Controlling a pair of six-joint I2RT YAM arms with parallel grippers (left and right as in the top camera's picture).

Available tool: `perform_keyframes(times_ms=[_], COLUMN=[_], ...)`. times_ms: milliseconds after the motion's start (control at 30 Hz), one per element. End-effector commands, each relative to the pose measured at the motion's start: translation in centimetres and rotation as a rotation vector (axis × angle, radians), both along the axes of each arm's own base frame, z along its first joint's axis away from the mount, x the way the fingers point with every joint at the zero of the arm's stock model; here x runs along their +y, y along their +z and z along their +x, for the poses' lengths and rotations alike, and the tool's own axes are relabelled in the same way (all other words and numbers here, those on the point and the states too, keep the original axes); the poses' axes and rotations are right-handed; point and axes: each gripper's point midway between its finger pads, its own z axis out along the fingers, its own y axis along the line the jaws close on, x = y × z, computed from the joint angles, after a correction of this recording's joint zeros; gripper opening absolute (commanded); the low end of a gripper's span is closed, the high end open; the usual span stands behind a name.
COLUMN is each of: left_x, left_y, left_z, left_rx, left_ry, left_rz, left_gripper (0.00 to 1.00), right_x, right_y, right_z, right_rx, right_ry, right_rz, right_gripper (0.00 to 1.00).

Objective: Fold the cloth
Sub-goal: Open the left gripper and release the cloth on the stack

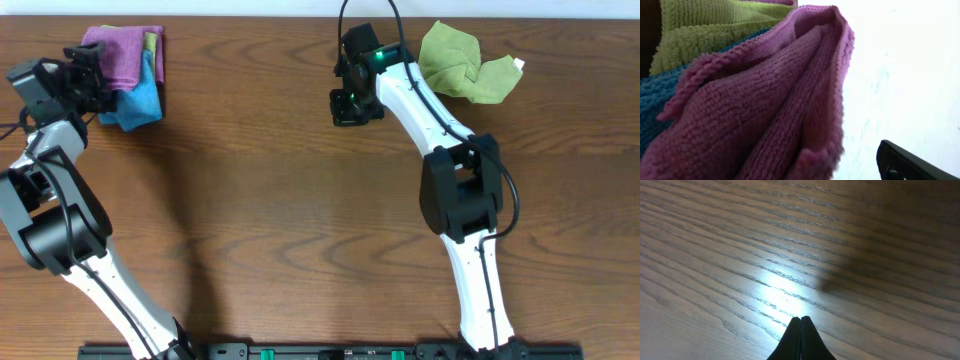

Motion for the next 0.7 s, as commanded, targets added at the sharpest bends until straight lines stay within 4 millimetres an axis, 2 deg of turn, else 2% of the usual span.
perform_keyframes(times_ms=[0,167,300,433,567,667], left_x=[-0.3,0.0,0.5,1.0,1.5,1.6], left_y=[-0.2,0.6,-0.2,-0.4,1.4,4.0], left_z=[-0.6,-1.4,-3.1,-4.9,-6.3,-7.3], left_rx=[-0.02,-0.042,0.018,0.078,0.077,0.051], left_ry=[-0.071,-0.117,-0.135,-0.153,-0.176,-0.201], left_rz=[-0.024,-0.046,-0.052,0.022,0.106,0.188], left_gripper=[0.96,0.95,0.96,0.96,0.95,0.96], right_x=[1.1,1.6,2.0,2.3,2.6,2.9], right_y=[2.5,2.5,2.5,2.5,2.5,2.5], right_z=[0.4,0.2,0.0,-0.2,-0.4,-0.5], right_rx=[-0.055,-0.055,-0.056,-0.056,-0.056,-0.055], right_ry=[0.026,0.037,0.045,0.051,0.058,0.063], right_rz=[0.022,0.022,0.023,0.023,0.023,0.023], right_gripper=[0.01,0.01,0.01,0.01,0.01,0.01])
